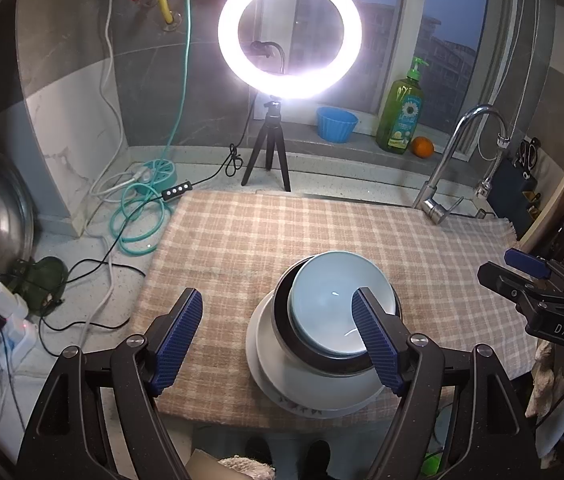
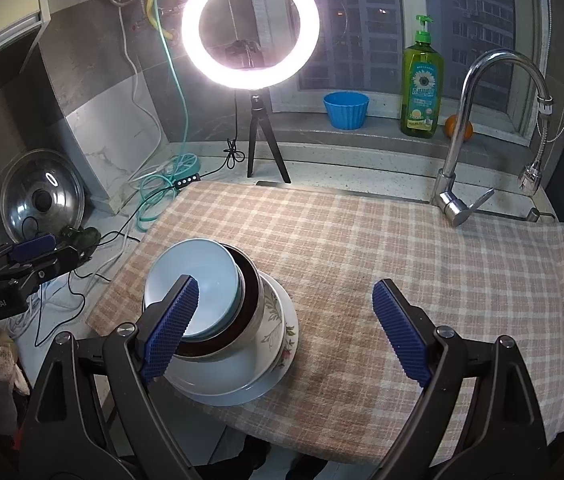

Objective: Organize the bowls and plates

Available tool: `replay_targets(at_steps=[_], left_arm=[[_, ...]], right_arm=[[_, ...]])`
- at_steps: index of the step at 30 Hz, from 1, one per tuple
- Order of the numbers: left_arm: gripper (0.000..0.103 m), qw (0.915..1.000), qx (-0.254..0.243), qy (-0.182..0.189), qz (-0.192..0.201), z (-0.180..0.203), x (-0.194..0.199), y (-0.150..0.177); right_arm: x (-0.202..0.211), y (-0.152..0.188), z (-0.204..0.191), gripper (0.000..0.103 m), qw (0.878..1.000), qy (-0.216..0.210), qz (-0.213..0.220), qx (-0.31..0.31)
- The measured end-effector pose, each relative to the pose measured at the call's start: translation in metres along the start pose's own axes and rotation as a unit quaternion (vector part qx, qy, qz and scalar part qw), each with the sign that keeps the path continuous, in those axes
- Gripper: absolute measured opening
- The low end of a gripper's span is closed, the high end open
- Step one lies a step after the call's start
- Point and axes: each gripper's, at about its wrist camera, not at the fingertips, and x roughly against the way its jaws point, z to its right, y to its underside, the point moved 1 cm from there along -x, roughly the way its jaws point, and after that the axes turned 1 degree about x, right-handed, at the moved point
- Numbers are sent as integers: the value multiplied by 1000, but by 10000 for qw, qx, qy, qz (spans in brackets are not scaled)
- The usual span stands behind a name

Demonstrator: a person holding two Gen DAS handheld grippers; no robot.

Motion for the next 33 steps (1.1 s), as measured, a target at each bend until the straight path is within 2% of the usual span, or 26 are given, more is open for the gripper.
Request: replay_targets(at_steps=[26, 33], left_arm=[[77, 9999, 19, -19, -125, -8, -14, -6], [77, 9999, -80, -62, -22, -12, -19, -11]], right_arm=[[-19, 2, 3, 91, 9998, 32, -138, -100], [-33, 0, 9, 91, 9997, 99, -208, -88]])
